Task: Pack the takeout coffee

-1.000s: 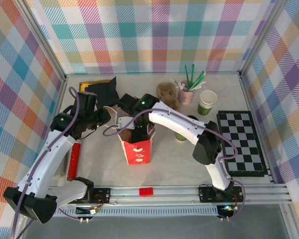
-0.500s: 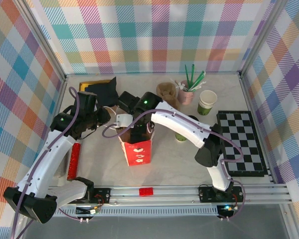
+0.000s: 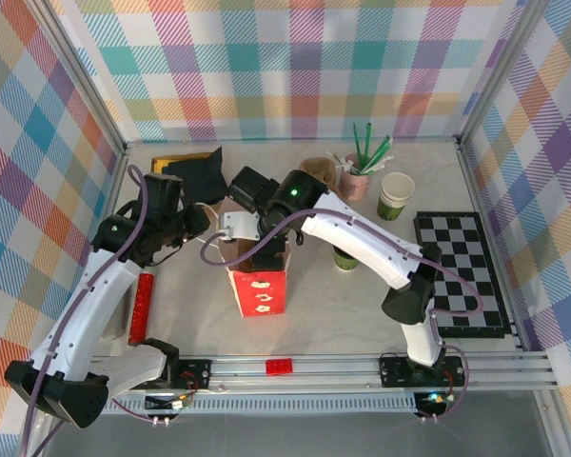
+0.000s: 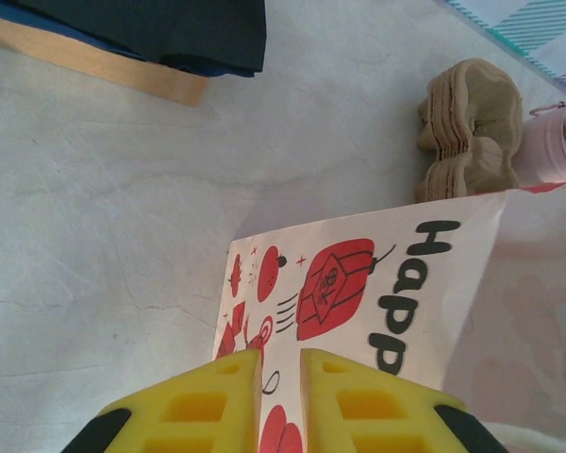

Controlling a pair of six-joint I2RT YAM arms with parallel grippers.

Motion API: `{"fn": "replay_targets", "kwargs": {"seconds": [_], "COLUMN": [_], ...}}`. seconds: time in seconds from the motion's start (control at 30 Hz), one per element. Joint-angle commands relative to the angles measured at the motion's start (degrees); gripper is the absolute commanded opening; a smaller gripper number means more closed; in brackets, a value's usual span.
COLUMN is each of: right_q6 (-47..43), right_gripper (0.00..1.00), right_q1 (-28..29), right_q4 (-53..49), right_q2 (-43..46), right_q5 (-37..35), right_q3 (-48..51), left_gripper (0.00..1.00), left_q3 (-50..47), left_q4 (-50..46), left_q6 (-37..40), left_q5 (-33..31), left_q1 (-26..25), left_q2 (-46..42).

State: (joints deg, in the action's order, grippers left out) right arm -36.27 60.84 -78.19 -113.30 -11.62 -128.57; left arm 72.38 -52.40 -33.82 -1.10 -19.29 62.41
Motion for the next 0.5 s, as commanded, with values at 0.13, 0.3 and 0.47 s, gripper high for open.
{"fn": "replay_targets", "kwargs": {"seconds": [0.13, 0.3, 0.47], "right_q6": [0.3, 0.6, 1.2], "right_gripper": [0.99, 0.99, 0.99], "right_q1": [0.4, 0.6, 1.0], "right_q4": [-1.8, -2.4, -2.6], "right_q2": [0.0, 0.0, 0.9], "right_q5": [-1.0, -1.6, -2.4], "right_q3": [-1.5, -3.6, -3.8], "left_gripper": [0.22, 0.31, 0.48], "left_q3": [2.5, 3.0, 3.3], "left_q4": [-1.6, -2.1, -2.4], "left_q6": [0.5, 0.7, 0.9], "left_q5": [0.0, 0.0, -0.2], "left_q1": [0.9, 0.9, 0.9], "left_q2": [-1.3, -1.5, -1.2]}}
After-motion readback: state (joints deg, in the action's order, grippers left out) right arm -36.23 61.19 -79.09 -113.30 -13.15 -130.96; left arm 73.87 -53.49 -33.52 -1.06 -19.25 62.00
